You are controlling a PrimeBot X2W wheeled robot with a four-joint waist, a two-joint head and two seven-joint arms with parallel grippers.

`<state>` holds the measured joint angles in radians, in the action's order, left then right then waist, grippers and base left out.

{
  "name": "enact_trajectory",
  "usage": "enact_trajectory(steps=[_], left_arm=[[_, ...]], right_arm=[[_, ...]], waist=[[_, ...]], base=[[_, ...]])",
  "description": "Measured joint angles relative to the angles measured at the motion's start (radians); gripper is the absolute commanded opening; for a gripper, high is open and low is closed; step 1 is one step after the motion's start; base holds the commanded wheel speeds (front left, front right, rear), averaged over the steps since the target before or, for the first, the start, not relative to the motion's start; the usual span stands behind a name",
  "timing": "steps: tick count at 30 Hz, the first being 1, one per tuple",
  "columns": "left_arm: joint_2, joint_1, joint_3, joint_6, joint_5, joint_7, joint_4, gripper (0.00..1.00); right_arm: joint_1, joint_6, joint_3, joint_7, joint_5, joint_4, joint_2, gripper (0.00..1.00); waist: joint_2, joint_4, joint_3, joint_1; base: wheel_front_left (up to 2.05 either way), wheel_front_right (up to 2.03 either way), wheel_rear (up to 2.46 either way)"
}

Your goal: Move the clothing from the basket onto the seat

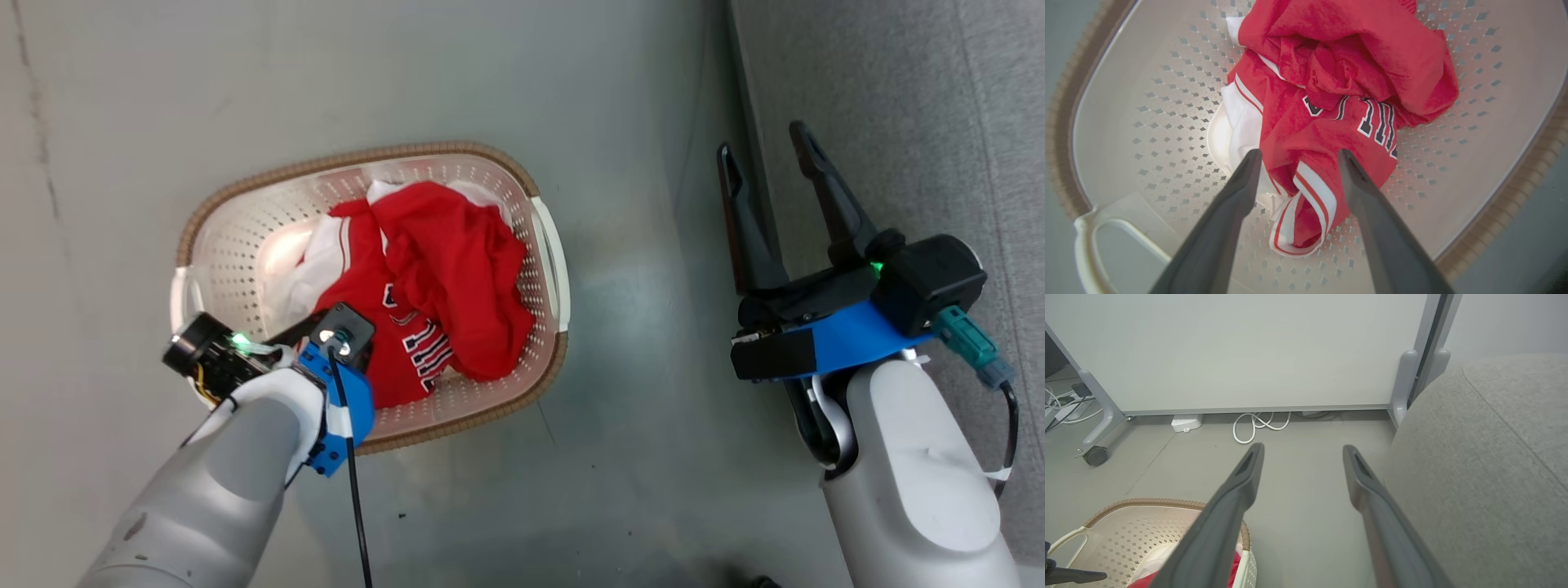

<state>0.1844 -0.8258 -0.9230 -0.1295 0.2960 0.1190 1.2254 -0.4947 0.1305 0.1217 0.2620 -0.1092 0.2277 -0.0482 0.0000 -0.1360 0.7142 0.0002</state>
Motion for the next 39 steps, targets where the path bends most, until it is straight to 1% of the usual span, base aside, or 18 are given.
enact_trajectory(steps=[12,22,23,24,25,26,33,39], left_arm=[[0.042,-0.086,-0.147,0.0,0.111,-0.124,0.005,1.0],[0.051,-0.141,-0.221,0.0,0.165,-0.138,0.004,1.0],[0.051,-0.144,-0.229,0.0,0.172,-0.138,0.004,0.89],[0.052,-0.145,-0.24,0.0,0.174,-0.138,0.004,0.41],[0.054,-0.146,-0.251,0.0,0.179,-0.139,0.004,0.0],[0.056,-0.147,-0.271,0.0,0.189,-0.145,0.002,0.0],[0.059,-0.155,-0.302,0.0,0.234,-0.128,-0.007,0.0],[0.033,-0.151,-0.317,0.0,0.283,-0.095,-0.012,0.0]], right_arm=[[-0.055,0.0,-0.011,0.0,0.012,-0.036,0.0,1.0],[-0.072,0.0,-0.018,0.0,0.013,-0.049,0.0,1.0],[-0.073,0.0,-0.017,0.0,0.013,-0.049,0.0,1.0],[-0.073,0.0,-0.017,0.0,0.012,-0.049,0.0,1.0],[-0.073,0.0,-0.016,0.0,0.011,-0.049,0.0,1.0],[-0.073,0.0,-0.016,0.0,0.011,-0.05,0.0,1.0],[-0.074,0.0,-0.021,0.0,0.008,-0.046,0.0,1.0],[-0.072,0.0,-0.031,0.0,0.007,-0.036,0.0,1.0]], waist=[[0.0,-0.02,0.144,-0.0001],[0.0,-0.027,0.22,-0.0001],[0.0,-0.028,0.224,-0.0001],[0.0,-0.029,0.227,-0.0001],[0.0,-0.03,0.23,-0.0001],[0.0,-0.033,0.232,-0.0001],[0.0,-0.034,0.219,-0.0002],[0.0,-0.024,0.182,-0.0002]], base=[[0.0,0.0,0.0],[0.0,0.0,0.0],[0.0,0.0,0.0],[0.0,0.0,0.0],[0.0,0.0,0.0],[0.0,0.0,0.0],[0.0,0.0,0.0],[0.0,0.0,0.0]])
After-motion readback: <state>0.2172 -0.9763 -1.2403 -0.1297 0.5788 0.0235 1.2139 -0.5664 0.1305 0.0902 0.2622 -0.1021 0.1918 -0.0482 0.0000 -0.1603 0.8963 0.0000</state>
